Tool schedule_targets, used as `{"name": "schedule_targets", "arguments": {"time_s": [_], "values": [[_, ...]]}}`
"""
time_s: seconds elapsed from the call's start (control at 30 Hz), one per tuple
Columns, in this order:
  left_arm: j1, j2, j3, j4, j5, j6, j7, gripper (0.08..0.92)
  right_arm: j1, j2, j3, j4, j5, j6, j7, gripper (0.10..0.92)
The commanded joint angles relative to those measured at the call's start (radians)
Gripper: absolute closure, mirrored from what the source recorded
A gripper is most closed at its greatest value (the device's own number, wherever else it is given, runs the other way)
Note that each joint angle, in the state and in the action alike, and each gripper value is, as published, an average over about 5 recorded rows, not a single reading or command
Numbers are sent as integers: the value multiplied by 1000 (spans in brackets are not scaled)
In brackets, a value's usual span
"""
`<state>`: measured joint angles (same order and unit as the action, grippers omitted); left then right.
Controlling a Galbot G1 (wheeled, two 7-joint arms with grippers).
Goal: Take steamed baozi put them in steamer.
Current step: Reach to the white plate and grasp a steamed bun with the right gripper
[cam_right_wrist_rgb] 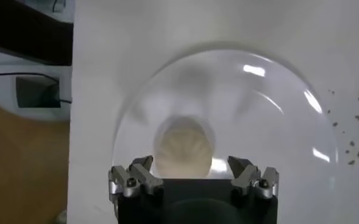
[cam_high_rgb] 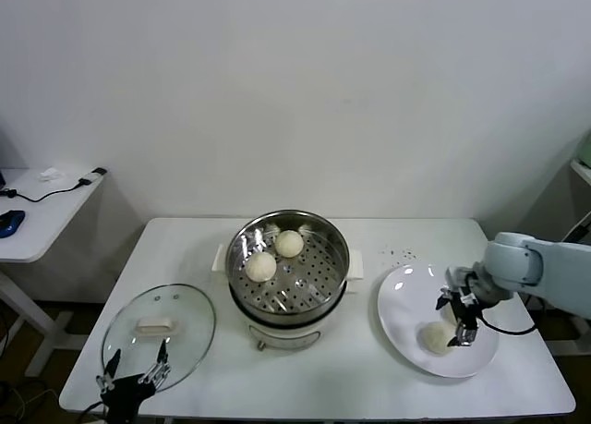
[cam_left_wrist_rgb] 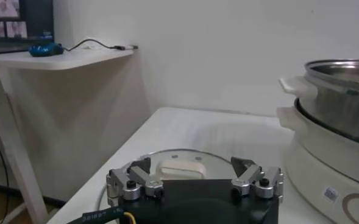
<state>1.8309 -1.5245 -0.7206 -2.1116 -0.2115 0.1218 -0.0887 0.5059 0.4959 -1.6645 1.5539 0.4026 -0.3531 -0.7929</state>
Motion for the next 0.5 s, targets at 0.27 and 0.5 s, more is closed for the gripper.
{"name": "schedule_targets", "arguments": {"time_s": [0.27,0.5], "values": [[-6,0,7,15,4,-2,0,177,-211,-9,162,-40,-46,-39,35,206],[-6,0,9,13,7,-2,0,177,-125,1,129,-30,-49,-19,-1,349]]}}
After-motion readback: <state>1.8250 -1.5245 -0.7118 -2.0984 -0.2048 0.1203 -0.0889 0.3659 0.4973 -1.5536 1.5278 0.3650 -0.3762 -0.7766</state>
